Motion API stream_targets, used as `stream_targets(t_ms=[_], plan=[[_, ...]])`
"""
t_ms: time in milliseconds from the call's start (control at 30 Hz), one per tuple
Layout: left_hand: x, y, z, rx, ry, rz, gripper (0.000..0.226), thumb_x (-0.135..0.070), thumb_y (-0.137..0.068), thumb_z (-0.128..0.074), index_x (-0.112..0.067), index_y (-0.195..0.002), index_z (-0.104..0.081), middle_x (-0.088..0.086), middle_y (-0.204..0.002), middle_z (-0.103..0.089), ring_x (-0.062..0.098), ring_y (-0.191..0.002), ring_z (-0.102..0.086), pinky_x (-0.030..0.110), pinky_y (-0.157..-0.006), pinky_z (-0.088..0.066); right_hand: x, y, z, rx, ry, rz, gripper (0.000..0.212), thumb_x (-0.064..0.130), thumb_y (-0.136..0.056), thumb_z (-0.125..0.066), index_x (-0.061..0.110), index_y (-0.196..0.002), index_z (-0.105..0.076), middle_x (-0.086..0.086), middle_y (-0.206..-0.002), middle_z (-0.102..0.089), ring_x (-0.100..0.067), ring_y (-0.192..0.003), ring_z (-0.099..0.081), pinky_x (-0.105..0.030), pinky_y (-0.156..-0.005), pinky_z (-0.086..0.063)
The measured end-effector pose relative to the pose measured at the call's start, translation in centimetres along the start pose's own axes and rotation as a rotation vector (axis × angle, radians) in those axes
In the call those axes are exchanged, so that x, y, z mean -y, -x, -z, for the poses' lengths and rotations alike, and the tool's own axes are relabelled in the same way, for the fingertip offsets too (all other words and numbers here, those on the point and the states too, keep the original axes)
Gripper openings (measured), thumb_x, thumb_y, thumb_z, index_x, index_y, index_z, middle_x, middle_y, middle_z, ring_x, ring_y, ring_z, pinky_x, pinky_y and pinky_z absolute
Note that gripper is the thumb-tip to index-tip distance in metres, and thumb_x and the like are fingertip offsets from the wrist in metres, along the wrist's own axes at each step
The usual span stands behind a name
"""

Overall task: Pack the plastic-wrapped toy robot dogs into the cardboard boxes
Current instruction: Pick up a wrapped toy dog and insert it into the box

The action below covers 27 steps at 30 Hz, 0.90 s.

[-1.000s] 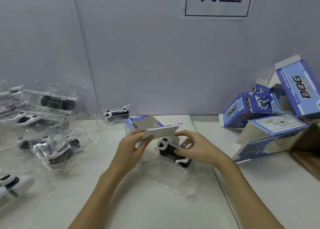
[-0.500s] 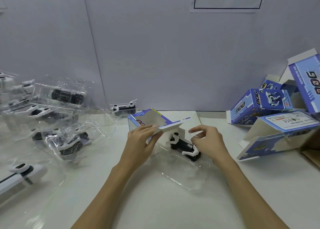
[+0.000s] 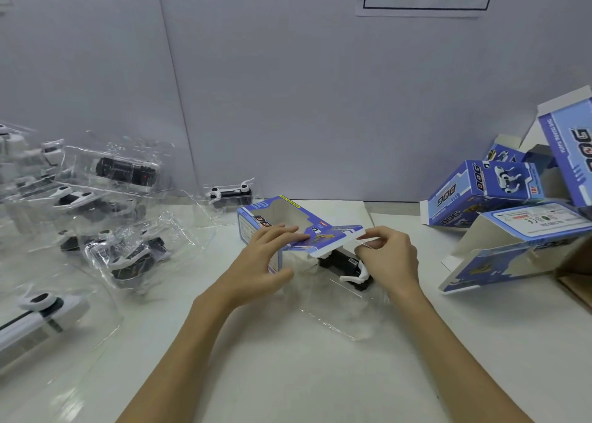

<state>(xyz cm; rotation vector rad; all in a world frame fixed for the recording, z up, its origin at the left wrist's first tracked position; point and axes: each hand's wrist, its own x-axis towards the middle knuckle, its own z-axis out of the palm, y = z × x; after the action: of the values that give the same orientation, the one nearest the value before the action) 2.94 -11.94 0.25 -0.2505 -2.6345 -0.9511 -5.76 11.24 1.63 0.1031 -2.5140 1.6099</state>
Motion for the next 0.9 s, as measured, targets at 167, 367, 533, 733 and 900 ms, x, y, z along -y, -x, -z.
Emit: stream_targets(t_ms=[167,367,533,733,900], plan=[[0.3,-0.1,-0.7,-0.101,-0.047,-0.037,0.059,-0.025,-0.082,-0.056,-0.041,-0.139,-0.06,-0.023,-0.145,-0.052,0.0,-0.144,-0.033,0.015,-0.111,-0.027,-0.2,-0.4,-0.1,0.039,-0.023,-0.002,0.023,0.009,-0.081,-0.073,0.025,-0.096,-0.077,0.009,-0.09,-0.077,-0.016,-0.091,-0.07,-0.03,-0.08,-0.052],[0.2,-0.3,-1.3,-0.178,-0.167,-0.081,0.056,-0.02,-0.083,-0.056,-0.028,-0.138,-0.061,-0.016,-0.135,-0.06,0.01,-0.13,-0.045,0.03,-0.102,-0.046,-0.4,-0.7,-0.8,0.052,-0.141,-0.023,0.017,0.012,-0.091,-0.065,0.022,-0.099,-0.076,0.004,-0.094,-0.076,-0.019,-0.094,-0.071,-0.032,-0.08,-0.053],[0.1,-0.5,-1.6,-0.259,-0.158,-0.094,0.054,-0.005,-0.082,-0.061,-0.026,-0.132,-0.064,-0.016,-0.126,-0.064,0.008,-0.121,-0.048,0.03,-0.097,-0.05,-0.3,-0.8,-0.3,0.199,-0.246,-0.014,0.022,0.011,-0.093,-0.064,0.023,-0.105,-0.078,0.004,-0.096,-0.078,-0.012,-0.088,-0.07,-0.026,-0.075,-0.05],[1.0,-0.3,-0.9,-0.066,0.01,-0.051,0.072,-0.021,-0.079,-0.061,-0.024,-0.15,-0.051,-0.024,-0.149,-0.042,-0.006,-0.146,-0.027,0.007,-0.115,-0.02,-1.0,-1.7,1.7,0.339,-0.101,-0.033,0.006,0.02,-0.084,-0.083,0.021,-0.09,-0.08,0.003,-0.078,-0.079,-0.007,-0.07,-0.071,-0.015,-0.058,-0.049],[1.3,-0.7,-1.7,-0.15,-0.128,-0.097,0.064,-0.019,-0.08,-0.067,-0.024,-0.142,-0.056,-0.019,-0.139,-0.051,0.007,-0.132,-0.038,0.015,-0.11,-0.032,-1.2,-1.4,0.4,0.164,-0.089,-0.016,0.011,0.012,-0.083,-0.081,0.023,-0.084,-0.08,0.007,-0.08,-0.08,-0.014,-0.085,-0.076,-0.032,-0.082,-0.059]])
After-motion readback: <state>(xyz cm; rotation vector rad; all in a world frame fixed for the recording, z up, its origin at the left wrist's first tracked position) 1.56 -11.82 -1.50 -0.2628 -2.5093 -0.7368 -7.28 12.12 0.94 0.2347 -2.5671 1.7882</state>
